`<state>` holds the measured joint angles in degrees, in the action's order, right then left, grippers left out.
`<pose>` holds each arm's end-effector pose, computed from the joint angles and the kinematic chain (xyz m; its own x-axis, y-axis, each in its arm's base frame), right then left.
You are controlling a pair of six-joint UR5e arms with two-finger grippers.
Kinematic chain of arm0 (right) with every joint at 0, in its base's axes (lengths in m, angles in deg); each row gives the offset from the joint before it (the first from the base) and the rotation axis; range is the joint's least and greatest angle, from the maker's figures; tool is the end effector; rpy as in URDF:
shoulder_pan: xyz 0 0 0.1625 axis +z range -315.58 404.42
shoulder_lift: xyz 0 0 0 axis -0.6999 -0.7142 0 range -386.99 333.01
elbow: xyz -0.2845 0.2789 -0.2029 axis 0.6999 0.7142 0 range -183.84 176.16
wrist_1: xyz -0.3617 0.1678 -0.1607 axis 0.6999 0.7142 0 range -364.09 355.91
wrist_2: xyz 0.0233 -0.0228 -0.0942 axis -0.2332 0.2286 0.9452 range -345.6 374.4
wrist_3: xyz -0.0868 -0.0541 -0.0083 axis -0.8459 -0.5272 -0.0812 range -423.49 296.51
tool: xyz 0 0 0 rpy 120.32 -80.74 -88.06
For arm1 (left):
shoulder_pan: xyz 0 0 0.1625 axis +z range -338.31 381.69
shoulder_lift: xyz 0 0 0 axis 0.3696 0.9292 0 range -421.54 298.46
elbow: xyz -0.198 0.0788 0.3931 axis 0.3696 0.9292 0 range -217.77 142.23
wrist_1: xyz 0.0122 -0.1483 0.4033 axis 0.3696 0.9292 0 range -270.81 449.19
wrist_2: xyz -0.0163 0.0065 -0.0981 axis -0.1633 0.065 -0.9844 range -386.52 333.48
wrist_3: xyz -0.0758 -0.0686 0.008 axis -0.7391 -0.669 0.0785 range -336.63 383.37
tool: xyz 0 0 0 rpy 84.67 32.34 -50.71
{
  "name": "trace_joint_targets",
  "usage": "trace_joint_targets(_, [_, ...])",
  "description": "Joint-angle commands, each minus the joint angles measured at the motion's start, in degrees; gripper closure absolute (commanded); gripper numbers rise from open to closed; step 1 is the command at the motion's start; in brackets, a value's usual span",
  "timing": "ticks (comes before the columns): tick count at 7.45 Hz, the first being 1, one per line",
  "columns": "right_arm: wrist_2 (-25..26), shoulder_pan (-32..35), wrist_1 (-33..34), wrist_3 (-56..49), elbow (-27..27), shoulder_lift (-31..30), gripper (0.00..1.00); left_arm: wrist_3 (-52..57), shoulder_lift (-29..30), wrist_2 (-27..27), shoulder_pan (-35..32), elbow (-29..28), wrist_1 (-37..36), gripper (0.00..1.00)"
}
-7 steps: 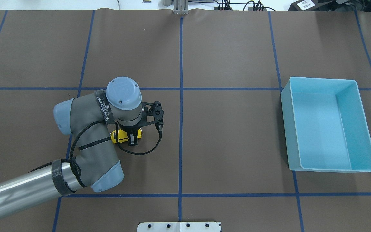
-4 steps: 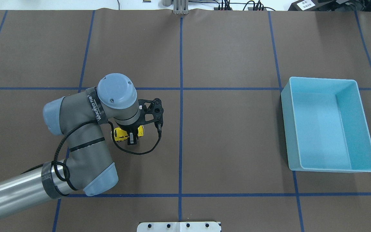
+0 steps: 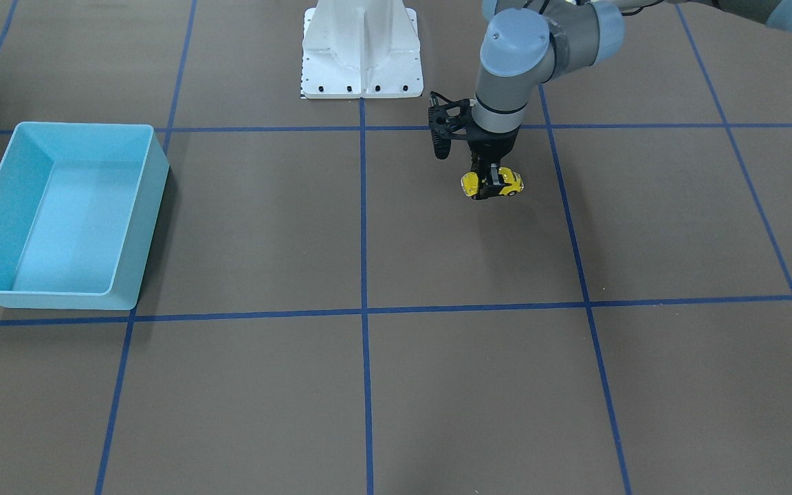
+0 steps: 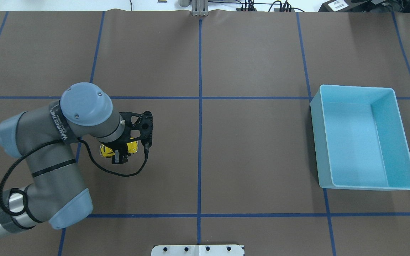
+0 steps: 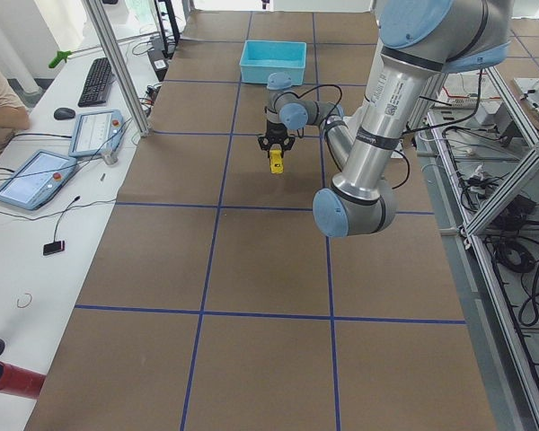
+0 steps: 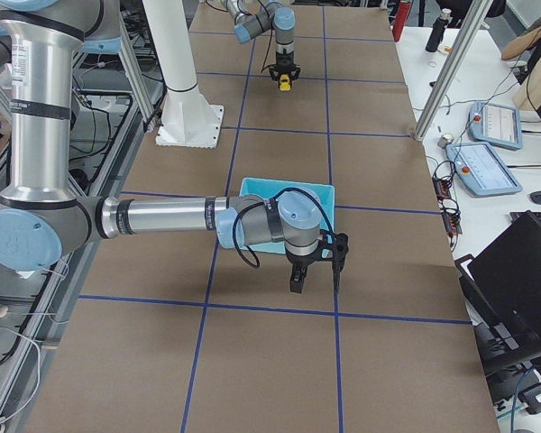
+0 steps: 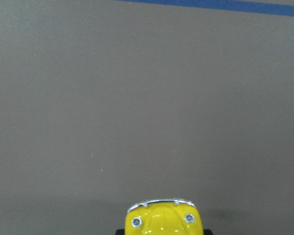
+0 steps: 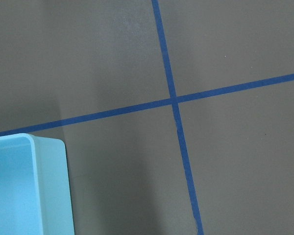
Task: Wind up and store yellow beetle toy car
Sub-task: 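Drag the pressed car backward toward the robot with the left gripper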
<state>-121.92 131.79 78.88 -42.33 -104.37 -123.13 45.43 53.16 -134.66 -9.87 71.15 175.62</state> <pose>0.0373 -0.4736 0.6254 0.6534 0.1905 0.7327 -0.2047 0.9762 -0.0712 0.4767 -0.4117 0.2972 0.0578 0.9981 0.0208 -0.7272 0.0278 0.6859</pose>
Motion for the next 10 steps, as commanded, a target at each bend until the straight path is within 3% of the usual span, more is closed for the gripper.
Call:
trace_joint_targets(1, [0.0,0.0,0.0,-0.1,0.0,0.0,0.00,6.4,-7.3,-0.2,-0.8,1.3,7.7,0.88])
trace_joint_targets(6, [0.0,0.0,0.0,-0.1,0.3,0.3,0.00,5.5,-10.3,-2.4,-1.3,-0.4,12.0,0.88])
trace_joint_targets(10, [-0.1,-0.1,0.0,-0.2,0.3,0.6,0.00,4.0,-14.3,-3.5,-1.4,-3.1,21.2,0.88])
